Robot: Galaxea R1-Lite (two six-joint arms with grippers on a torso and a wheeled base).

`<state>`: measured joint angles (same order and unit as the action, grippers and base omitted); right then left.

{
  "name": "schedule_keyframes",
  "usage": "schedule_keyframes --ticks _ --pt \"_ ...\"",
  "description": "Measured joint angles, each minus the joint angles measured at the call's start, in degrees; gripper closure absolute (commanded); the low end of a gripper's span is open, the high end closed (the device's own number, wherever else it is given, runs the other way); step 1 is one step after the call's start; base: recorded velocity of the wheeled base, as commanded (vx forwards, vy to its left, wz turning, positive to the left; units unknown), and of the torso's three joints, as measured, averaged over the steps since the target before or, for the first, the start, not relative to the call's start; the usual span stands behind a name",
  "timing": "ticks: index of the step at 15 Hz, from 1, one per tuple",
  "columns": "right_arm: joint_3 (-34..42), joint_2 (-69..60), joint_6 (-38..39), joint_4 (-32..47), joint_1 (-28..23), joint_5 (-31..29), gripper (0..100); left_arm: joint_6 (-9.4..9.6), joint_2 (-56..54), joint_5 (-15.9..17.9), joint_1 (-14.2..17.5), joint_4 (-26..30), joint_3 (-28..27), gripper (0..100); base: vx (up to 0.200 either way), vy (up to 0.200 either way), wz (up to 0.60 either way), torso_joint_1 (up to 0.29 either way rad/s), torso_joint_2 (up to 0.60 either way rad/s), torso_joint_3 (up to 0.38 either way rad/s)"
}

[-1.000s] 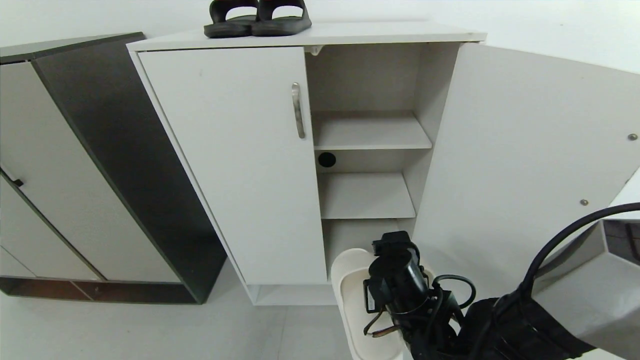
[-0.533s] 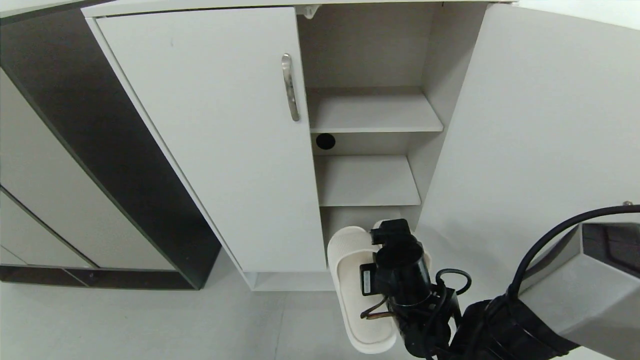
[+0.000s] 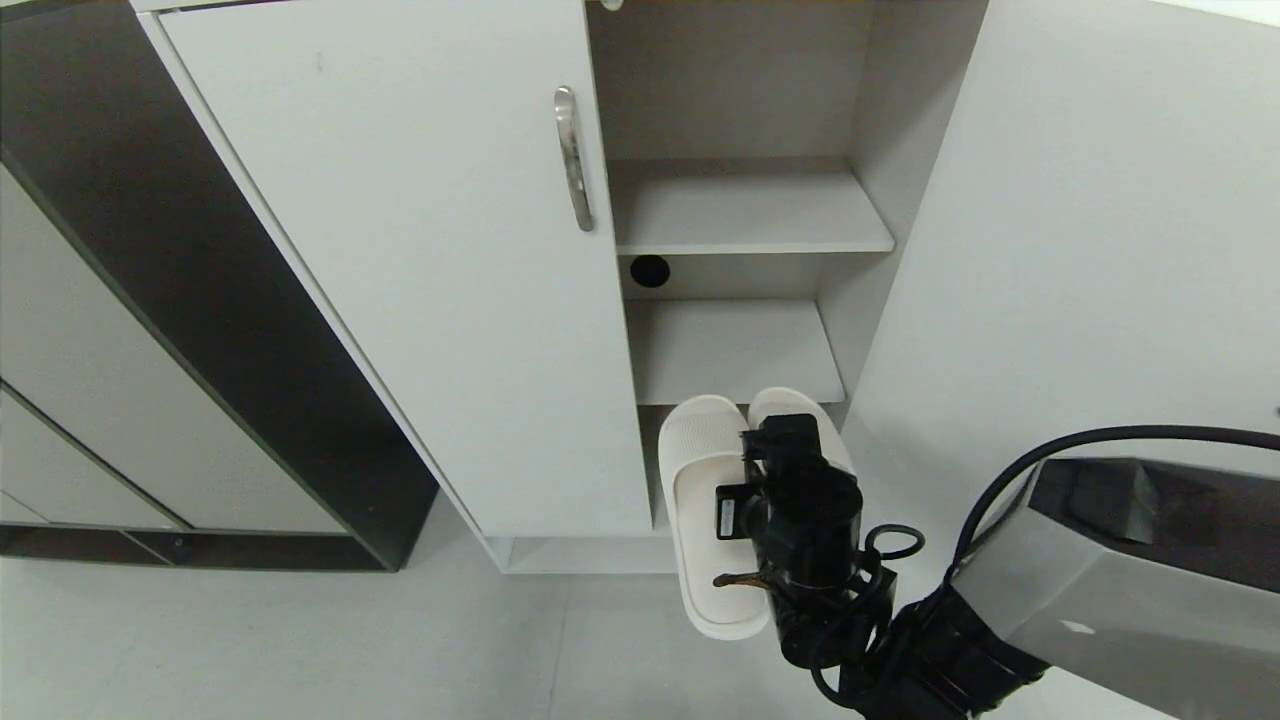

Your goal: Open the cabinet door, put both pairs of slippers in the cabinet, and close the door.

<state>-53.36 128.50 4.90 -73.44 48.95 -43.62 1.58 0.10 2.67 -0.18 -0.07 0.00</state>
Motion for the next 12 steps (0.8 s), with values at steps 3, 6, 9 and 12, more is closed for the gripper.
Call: schedule_keyframes --ticks 3,6,9,12 --pt "-0.13 2.95 -1.43 -3.72 -0.16 -0.72 100 0.0 0.0 0.04 0.0 0.0 0.0 100 0.0 0.0 0.0 0.0 0.0 0.0" --pt "-0.48 4.11 -1.65 -3.69 -0.39 -1.84 100 0.0 0.0 0.0 0.0 -0.02 0.0 100 0.0 0.0 0.0 0.0 0.0 0.0" --pt "-0.88 4.41 -1.76 -3.34 -0.46 -1.89 100 -0.09 0.0 -0.02 0.0 0.0 0.0 100 0.133 0.0 0.0 0.002 0.0 -0.002" --pt "-1.1 4.5 -1.82 -3.3 -0.6 -1.9 100 -0.09 0.0 -0.02 0.0 0.02 0.0 100 0.2 0.0 0.0 -0.001 0.0 0.002"
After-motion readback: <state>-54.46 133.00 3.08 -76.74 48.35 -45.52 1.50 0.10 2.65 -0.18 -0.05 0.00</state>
